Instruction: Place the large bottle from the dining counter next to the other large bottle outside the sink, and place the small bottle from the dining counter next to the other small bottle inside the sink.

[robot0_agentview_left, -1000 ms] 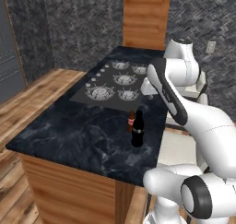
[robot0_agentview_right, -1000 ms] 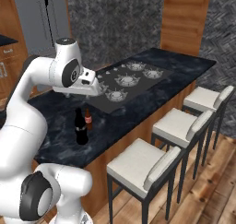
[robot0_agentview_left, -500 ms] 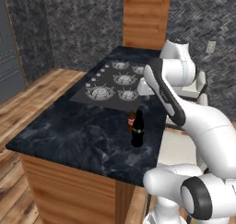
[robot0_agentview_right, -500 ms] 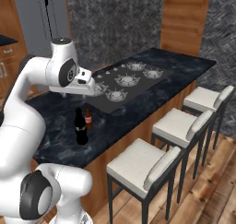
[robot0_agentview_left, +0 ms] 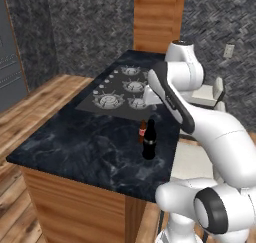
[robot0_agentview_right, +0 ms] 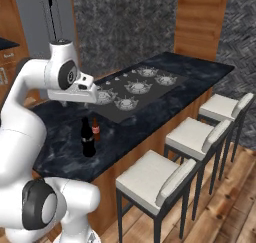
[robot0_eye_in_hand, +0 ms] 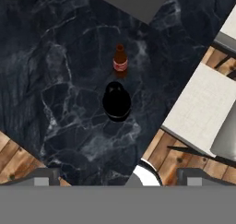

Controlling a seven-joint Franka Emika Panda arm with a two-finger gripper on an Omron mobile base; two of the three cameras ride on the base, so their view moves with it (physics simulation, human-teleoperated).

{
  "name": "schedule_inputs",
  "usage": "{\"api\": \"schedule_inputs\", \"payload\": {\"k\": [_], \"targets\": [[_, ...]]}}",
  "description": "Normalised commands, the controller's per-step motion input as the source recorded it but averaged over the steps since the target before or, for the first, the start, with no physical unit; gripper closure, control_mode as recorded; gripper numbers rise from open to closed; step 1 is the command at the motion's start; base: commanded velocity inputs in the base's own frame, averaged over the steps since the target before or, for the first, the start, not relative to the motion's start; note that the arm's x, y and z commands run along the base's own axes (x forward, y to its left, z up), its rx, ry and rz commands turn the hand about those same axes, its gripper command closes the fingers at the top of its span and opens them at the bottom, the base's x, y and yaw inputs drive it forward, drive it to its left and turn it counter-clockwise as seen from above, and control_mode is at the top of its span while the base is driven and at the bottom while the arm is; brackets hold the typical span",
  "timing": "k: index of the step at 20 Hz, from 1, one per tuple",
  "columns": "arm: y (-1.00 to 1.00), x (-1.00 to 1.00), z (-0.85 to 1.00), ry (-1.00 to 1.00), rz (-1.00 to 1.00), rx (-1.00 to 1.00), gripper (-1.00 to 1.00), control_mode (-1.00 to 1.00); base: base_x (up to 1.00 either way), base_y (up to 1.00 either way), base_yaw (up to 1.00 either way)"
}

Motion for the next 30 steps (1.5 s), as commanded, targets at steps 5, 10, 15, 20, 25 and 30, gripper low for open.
{"api": "schedule_inputs", "payload": {"k": [5, 10, 15, 20, 25, 30], "targets": [[0.0, 0.0, 0.0, 0.13, -0.03, -0.11, -1.0, -1.0, 0.0, 0.0, 0.0], [0.02, 0.04, 0.0, -0.01, -0.01, 0.0, -1.0, -1.0, 0.0, 0.0, 0.0], [0.06, 0.28, 0.0, -0.11, 0.0, 0.01, -1.0, -1.0, 0.0, 0.0, 0.0], [0.0, 0.21, 0.0, -0.2, 0.0, 0.14, -1.0, -1.0, 0.0, 0.0, 0.0], [0.0, 0.02, 0.0, -0.08, 0.0, 0.05, -1.0, -1.0, 0.0, 0.0, 0.0], [0.0, 0.0, -0.05, 0.02, 0.0, -0.05, -1.0, -1.0, 0.0, 0.0, 0.0]]}}
